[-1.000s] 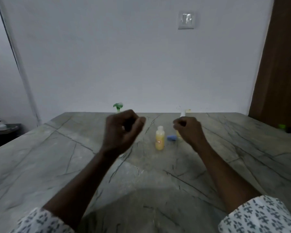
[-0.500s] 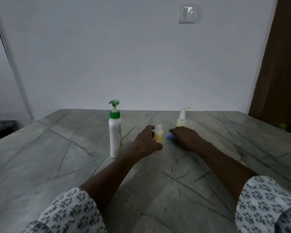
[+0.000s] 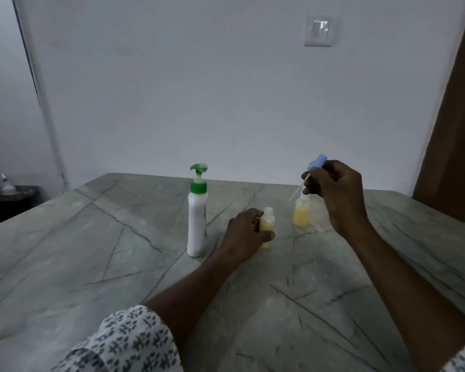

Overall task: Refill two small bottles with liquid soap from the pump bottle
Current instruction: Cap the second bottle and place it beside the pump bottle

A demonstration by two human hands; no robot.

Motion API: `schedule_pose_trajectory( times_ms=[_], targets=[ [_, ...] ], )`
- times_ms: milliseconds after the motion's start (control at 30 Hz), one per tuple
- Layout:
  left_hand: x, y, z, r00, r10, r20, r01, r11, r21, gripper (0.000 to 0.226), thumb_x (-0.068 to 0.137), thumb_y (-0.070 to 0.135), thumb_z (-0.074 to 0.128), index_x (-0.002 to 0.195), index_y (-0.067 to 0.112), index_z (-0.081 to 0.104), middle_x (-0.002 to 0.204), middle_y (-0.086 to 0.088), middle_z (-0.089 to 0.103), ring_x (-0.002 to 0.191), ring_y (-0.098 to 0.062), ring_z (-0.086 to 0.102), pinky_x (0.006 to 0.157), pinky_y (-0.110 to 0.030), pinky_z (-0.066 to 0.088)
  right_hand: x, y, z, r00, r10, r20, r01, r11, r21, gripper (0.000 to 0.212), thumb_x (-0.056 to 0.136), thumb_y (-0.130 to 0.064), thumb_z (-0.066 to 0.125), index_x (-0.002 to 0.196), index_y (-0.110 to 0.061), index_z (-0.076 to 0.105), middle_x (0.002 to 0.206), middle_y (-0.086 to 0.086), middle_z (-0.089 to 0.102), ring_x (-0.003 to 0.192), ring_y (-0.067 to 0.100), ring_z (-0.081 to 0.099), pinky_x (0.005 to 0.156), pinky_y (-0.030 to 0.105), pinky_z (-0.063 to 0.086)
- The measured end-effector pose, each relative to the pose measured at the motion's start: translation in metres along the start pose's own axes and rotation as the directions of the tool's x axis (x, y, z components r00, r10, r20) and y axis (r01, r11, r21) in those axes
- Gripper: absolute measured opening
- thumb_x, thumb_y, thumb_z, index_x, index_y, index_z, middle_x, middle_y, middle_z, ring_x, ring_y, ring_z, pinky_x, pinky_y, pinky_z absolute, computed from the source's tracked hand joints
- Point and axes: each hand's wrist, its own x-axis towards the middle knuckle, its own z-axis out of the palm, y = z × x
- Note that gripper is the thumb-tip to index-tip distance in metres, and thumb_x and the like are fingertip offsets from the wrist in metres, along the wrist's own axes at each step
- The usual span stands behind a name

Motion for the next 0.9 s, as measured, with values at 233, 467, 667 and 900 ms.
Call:
schedule_pose_trajectory(
  times_ms=[233,467,667,900],
  targets=[
    [0.002,-0.003,0.003,0.999,-0.008,-0.035,0.008,1.0,-0.012,0.045,0.076,0.024,0.085,0.116,0.011,0.069,0.109,-0.005,0.074,0.098,-0.022,0.069,0.092,-0.043,0.055,-0.008,0.011,0.023,0.995,0.003,0.098,-0.007,0.999,0.037,0.013,0.091,-0.004,0.061,0.094,0.008,0.065,0.082,0.022,0.067,0.063,0.027,0.064,0.069,0.037,0.059],
    [0.004,-0.006,0.003,0.999,-0.017,-0.034,0.016,0.999,-0.036,0.047,0.076,0.023,0.086,0.118,0.01,0.068,0.111,-0.007,0.073,0.099,-0.022,0.069,0.093,-0.044,0.055,-0.009,0.024,0.028,0.988,0.013,0.153,0.008,0.991,-0.136,0.013,0.089,-0.01,0.063,0.092,0.002,0.067,0.078,0.019,0.07,0.062,0.027,0.068,0.071,0.044,0.06],
    [0.005,-0.005,0.002,0.999,-0.015,-0.03,0.015,1.0,-0.024,0.043,0.077,0.024,0.085,0.114,0.009,0.068,0.108,-0.008,0.073,0.098,-0.024,0.068,0.091,-0.043,0.055,-0.016,0.04,0.031,0.969,0.087,0.23,0.007,0.925,-0.379,0.012,0.085,-0.023,0.071,0.091,-0.013,0.073,0.069,-0.002,0.067,0.055,0.009,0.056,0.06,0.031,0.048],
    [0.005,-0.007,0.002,0.999,-0.02,-0.025,0.019,0.999,-0.037,0.041,0.076,0.024,0.086,0.11,0.009,0.07,0.105,-0.007,0.073,0.096,-0.023,0.069,0.09,-0.044,0.056,-0.018,0.047,0.028,0.943,0.16,0.291,-0.035,0.919,-0.394,0.026,0.085,-0.02,0.071,0.109,-0.011,0.074,0.084,-0.008,0.069,0.064,-0.002,0.06,0.066,0.023,0.043]
  ],
)
